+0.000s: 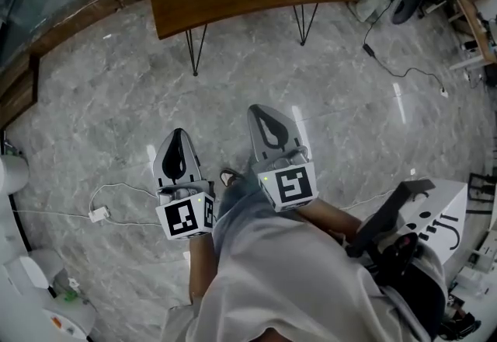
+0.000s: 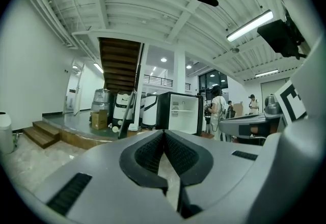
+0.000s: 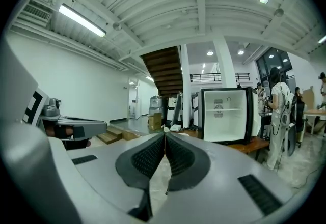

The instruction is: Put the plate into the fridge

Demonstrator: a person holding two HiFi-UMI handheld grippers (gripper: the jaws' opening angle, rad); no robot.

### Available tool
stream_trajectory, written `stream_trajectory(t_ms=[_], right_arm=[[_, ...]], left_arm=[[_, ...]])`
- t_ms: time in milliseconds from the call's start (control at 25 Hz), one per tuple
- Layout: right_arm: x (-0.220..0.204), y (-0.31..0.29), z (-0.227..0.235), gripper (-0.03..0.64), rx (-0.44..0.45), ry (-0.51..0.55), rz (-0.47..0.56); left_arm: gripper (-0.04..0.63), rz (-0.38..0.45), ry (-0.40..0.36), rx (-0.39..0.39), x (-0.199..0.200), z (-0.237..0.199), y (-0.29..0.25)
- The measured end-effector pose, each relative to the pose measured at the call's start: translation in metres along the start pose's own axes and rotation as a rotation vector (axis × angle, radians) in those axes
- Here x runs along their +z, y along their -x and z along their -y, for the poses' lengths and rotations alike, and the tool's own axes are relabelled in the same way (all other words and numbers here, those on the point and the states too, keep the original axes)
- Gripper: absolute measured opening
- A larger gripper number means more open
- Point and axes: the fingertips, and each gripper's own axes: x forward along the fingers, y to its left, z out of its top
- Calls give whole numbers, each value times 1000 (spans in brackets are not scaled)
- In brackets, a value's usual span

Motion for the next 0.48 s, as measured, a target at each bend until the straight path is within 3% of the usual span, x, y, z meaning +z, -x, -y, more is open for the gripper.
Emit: stream_trajectory(t_ms=[200, 480], right_arm=[[-17, -66, -4, 18, 11, -24, -39], [0, -217, 30, 18, 17, -84, -14]], left_arm=[[18, -25, 12, -2, -12, -43, -44], [18, -39, -41, -55, 9, -95, -186]])
